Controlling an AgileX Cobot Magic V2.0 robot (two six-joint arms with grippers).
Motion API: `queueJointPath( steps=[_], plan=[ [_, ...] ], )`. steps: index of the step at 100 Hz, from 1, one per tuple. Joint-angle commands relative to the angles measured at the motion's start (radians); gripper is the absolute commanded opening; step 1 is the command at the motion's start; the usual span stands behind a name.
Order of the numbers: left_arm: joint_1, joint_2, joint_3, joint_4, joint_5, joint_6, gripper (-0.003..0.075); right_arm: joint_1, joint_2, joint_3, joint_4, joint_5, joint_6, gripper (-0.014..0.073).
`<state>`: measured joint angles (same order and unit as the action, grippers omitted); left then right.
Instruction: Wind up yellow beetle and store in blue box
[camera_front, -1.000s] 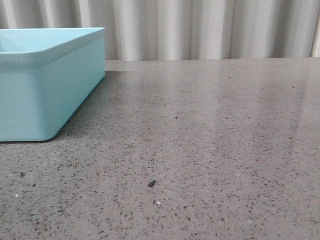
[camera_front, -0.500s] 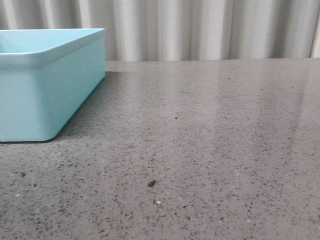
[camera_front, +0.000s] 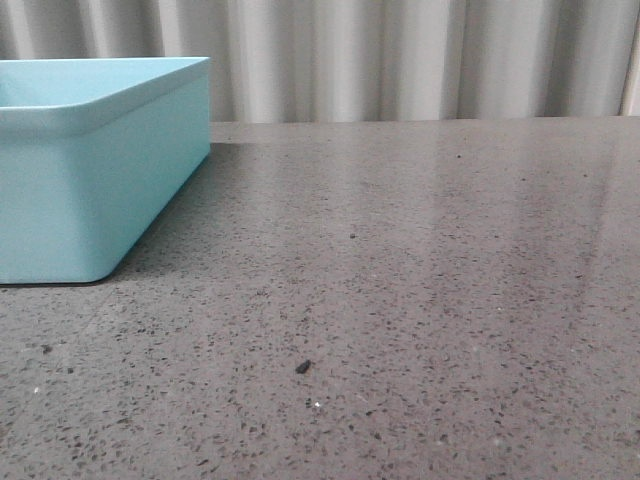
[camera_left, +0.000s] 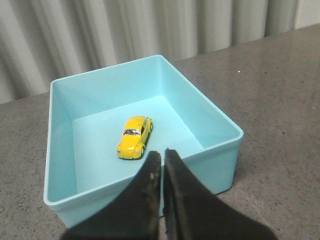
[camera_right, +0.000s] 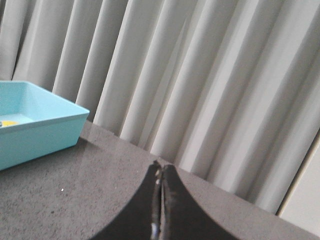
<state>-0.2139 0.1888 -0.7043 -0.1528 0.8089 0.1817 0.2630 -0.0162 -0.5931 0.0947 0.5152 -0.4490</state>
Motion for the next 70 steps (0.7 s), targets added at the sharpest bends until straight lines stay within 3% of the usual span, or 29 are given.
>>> queueJointPath(
  steps=[1,14,37,56,70],
  plan=[
    [0.003,-0.025,0.058,-0.029,-0.21,-0.006,-0.0021,-0.001,-0.012,-0.022,-0.005,-0.102,-0.009,-0.0062],
    [0.003,-0.095,0.201,-0.088,-0.421,-0.011,-0.0021,-0.001,-0.012,-0.022,-0.005,-0.077,-0.009,-0.0062],
    [0.003,-0.151,0.384,-0.217,-0.479,-0.011,-0.0021,-0.001,-0.012,-0.02,-0.005,0.01,0.009,-0.0062],
    [0.003,-0.151,0.489,-0.238,-0.677,-0.011,-0.0021,-0.001,-0.012,-0.018,-0.007,0.016,0.009,-0.0062],
    [0.003,-0.151,0.503,-0.263,-0.706,-0.011,-0.0021,-0.001,-0.012,-0.02,-0.007,0.018,0.009,-0.0062]
  ],
)
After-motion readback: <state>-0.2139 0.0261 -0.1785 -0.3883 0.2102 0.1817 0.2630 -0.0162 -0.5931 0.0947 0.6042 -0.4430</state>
